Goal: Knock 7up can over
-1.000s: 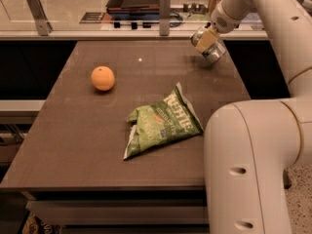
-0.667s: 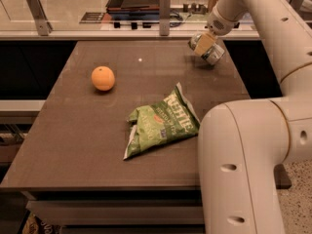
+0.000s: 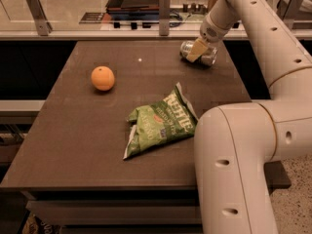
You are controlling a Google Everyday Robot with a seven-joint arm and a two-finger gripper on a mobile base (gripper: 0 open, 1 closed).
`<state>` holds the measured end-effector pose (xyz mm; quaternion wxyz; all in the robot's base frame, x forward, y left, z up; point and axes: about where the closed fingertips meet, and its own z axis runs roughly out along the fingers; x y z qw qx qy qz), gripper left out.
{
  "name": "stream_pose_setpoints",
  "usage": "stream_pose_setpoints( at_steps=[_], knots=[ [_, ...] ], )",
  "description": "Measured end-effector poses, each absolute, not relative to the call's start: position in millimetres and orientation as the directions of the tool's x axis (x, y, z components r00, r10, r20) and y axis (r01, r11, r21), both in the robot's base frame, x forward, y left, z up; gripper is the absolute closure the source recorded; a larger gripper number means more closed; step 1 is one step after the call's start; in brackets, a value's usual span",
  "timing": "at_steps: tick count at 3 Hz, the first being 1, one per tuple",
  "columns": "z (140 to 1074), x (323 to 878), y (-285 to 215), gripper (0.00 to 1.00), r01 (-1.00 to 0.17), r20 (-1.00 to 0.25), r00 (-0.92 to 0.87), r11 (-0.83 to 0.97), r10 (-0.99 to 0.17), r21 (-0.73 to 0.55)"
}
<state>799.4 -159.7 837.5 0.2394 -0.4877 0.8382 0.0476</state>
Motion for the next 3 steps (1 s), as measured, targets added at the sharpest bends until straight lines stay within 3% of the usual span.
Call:
stream_pose_setpoints(
  at_steps=[1, 3],
  knots=[
    [839.3, 799.9, -158.0, 0.82, -0.842, -0.451, -0.408, 0.518, -0.794, -0.150],
    [838.7, 800.8, -156.5, 0.36, -0.843, -0.451, -0.408, 0.517, -0.794, -0.148]
  ],
)
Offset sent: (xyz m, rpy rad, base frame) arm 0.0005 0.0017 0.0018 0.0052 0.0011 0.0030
